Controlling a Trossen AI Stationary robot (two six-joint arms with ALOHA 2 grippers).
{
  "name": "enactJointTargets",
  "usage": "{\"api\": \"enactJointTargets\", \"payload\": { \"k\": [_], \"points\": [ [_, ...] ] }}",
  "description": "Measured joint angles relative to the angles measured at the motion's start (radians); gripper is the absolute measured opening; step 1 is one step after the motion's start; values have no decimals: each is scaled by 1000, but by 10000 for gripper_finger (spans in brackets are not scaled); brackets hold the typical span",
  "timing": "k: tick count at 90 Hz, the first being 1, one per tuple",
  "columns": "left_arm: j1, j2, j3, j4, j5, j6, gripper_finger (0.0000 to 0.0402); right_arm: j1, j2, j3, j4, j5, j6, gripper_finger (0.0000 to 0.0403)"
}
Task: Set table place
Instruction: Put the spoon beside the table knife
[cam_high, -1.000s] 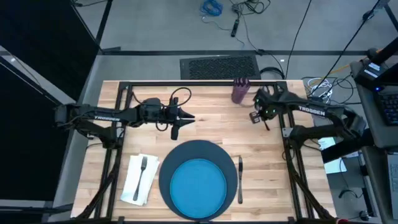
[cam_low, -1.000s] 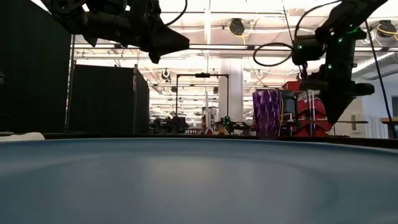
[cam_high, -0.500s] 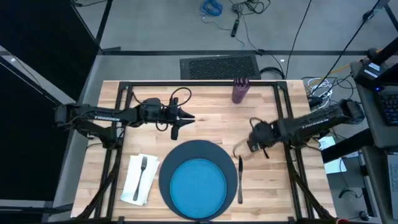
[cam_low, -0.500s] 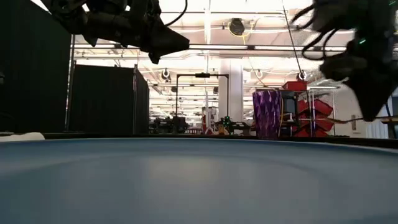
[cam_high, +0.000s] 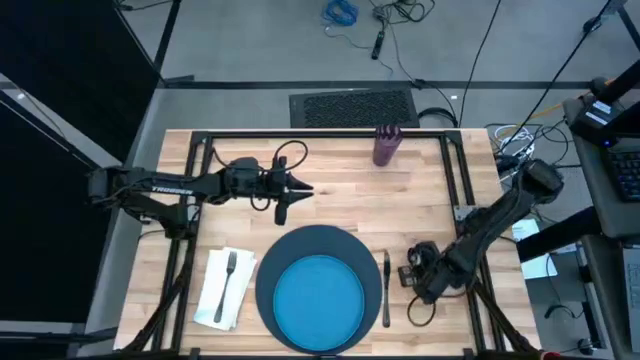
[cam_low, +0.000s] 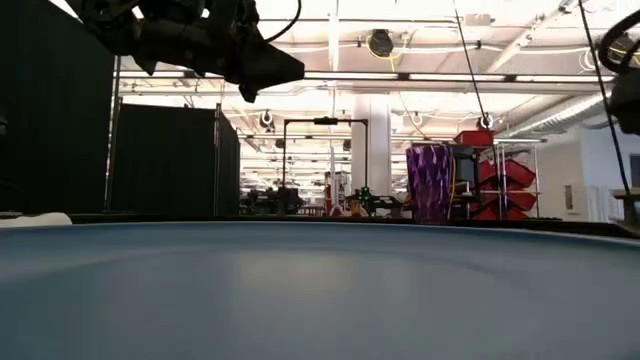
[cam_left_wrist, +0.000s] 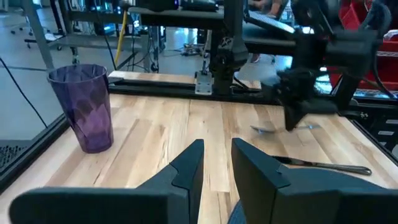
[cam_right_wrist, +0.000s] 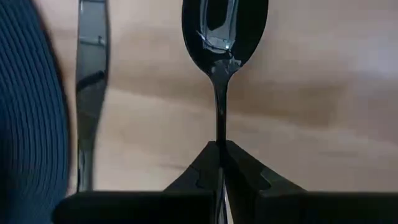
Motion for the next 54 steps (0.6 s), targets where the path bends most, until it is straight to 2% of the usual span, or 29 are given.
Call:
{"api": "enactJointTargets", "payload": {
  "k": [25, 54],
  "points": [
    [0, 0, 0, 10, 0, 1, 68, -25, 176, 168, -113, -30, 0, 0],
    [0, 0, 0, 7, 0, 25, 68, -63, 284, 217, -144, -101, 3, 0]
  ]
}}
